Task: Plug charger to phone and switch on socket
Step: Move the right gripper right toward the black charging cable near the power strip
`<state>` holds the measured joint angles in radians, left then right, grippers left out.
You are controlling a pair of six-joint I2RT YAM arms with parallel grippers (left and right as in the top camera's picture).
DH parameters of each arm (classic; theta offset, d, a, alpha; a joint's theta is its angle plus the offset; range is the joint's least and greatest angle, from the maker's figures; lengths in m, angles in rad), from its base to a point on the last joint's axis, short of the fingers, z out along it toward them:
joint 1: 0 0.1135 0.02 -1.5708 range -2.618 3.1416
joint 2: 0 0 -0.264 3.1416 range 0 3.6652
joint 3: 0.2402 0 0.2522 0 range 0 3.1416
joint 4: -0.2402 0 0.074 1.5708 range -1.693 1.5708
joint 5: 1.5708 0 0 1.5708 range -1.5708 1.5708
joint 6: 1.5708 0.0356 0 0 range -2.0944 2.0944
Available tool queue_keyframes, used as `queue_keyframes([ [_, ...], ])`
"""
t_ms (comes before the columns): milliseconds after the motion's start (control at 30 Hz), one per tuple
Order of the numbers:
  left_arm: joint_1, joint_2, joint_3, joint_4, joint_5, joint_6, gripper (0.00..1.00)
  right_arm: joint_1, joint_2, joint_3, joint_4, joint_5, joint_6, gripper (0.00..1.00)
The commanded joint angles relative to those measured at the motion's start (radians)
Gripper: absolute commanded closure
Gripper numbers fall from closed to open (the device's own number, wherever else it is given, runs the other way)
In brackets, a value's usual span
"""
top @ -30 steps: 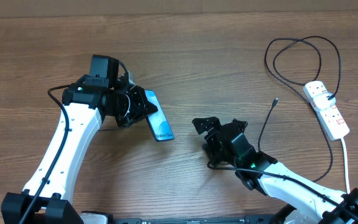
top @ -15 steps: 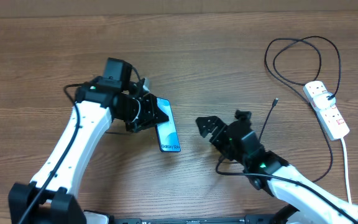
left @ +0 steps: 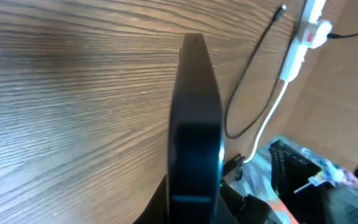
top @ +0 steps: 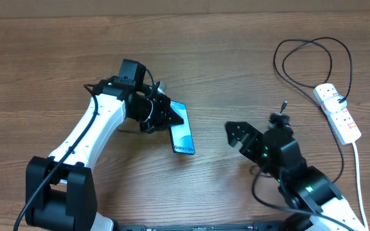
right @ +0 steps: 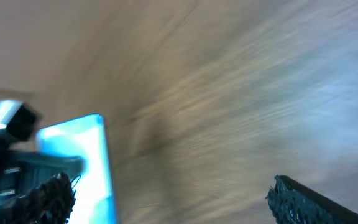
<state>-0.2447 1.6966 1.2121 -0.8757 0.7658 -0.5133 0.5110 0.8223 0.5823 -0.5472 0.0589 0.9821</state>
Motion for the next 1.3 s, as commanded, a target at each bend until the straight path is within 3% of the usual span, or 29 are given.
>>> queue_keyframes([
  [0, 0.0, -0.004, 0.002, 0.002, 0.082, 0.02, 0.96, -0.002, -0.027, 0.027, -0.085, 0.161, -0.01, 0.0],
  [400, -0.001, -0.004, 0.002, 0.002, 0.092, 0.02, 0.96, -0.002, 0.069, 0.034, -0.12, 0.172, -0.013, 0.0],
  [600, 0.0, -0.004, 0.002, 0.003, 0.092, 0.02, 0.96, -0.02, 0.156, 0.12, -0.158, 0.149, -0.079, 0.0],
  [833, -0.001, -0.004, 0.002, 0.005, 0.089, 0.02, 0.96, -0.147, 0.235, 0.242, -0.263, 0.074, -0.215, 0.0],
  [1067, -0.001, -0.004, 0.002, 0.011, 0.089, 0.019, 0.96, -0.204, 0.235, 0.249, -0.282, -0.04, -0.333, 0.0],
  [1267, -0.001, -0.004, 0.002, 0.011, 0.092, 0.011, 0.96, -0.204, 0.235, 0.249, -0.289, 0.019, -0.336, 0.0],
])
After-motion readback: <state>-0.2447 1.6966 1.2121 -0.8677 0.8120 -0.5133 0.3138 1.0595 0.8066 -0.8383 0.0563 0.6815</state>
